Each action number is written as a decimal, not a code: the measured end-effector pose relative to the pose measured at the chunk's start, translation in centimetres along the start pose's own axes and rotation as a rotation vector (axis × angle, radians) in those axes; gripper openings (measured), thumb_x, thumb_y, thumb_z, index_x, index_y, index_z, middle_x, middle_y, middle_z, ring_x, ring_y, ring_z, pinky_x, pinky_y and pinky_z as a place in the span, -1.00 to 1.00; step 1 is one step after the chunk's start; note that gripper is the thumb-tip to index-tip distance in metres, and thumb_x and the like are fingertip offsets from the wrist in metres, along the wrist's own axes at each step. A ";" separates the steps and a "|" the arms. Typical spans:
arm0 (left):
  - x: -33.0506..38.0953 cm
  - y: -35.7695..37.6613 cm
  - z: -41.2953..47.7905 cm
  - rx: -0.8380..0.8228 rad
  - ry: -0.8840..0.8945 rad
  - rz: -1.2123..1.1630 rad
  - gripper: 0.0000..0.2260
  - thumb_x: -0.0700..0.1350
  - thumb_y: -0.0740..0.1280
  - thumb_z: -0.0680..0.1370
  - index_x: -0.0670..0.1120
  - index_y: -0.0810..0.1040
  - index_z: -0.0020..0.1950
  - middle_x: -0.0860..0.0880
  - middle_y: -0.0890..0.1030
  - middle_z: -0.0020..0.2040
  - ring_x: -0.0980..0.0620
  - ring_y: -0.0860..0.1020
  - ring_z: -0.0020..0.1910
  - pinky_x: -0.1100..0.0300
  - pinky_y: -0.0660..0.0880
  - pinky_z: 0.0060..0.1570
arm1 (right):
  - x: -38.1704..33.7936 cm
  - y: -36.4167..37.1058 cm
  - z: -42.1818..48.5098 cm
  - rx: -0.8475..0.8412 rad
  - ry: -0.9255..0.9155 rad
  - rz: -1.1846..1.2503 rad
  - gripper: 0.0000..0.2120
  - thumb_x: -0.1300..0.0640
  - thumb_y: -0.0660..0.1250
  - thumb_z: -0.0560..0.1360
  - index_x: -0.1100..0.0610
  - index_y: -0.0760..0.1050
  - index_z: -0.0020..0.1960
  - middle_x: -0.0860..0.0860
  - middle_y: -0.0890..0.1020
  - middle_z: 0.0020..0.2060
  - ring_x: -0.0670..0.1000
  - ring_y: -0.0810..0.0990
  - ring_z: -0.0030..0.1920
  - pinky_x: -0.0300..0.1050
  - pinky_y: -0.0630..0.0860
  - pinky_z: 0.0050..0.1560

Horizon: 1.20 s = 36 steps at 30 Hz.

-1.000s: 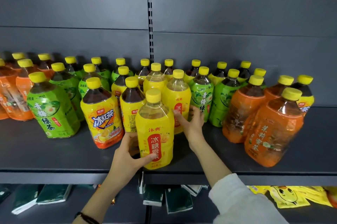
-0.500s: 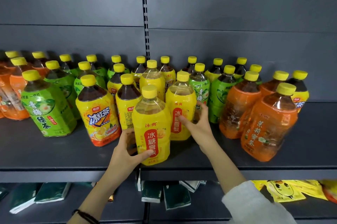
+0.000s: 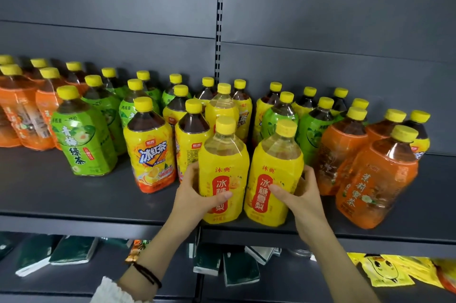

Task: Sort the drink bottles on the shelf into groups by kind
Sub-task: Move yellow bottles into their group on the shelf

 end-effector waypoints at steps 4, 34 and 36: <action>-0.2 -2.2 -1.1 0.073 0.012 -0.020 -0.26 0.14 0.58 0.03 0.21 0.40 0.17 0.06 0.61 0.11 0.13 0.62 0.02 0.22 0.59 -0.14 | -1.1 1.9 -1.7 -0.044 0.003 0.069 -0.09 -0.04 0.69 -0.13 -0.08 0.42 0.18 -0.01 0.68 0.02 0.02 0.69 -0.01 -0.07 0.63 -0.20; -0.2 -55.6 -0.9 0.500 -0.002 0.159 -0.11 0.30 0.57 0.07 0.09 0.38 0.32 0.05 0.62 0.13 0.04 0.62 0.06 -0.05 0.60 0.02 | 8.2 55.3 -0.9 -0.325 0.004 0.064 -0.37 -0.03 0.56 0.25 -0.34 0.26 0.13 -0.12 0.52 0.18 -0.11 0.56 0.12 -0.07 0.56 0.05; -0.3 -58.3 -0.4 0.515 0.001 0.171 -0.08 0.36 0.54 0.06 0.08 0.38 0.34 0.06 0.62 0.13 0.06 0.62 0.05 0.00 0.60 0.03 | 8.8 58.1 -1.0 -0.327 0.001 0.043 -0.38 -0.06 0.53 0.27 -0.34 0.25 0.16 -0.11 0.51 0.20 -0.11 0.55 0.13 -0.08 0.57 0.06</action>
Point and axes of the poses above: each hand's wrist, its own z-axis towards the middle knuckle, its own y-axis out of the palm, x = y × z, the point moved 4 cm from there along z, towards the middle knuckle
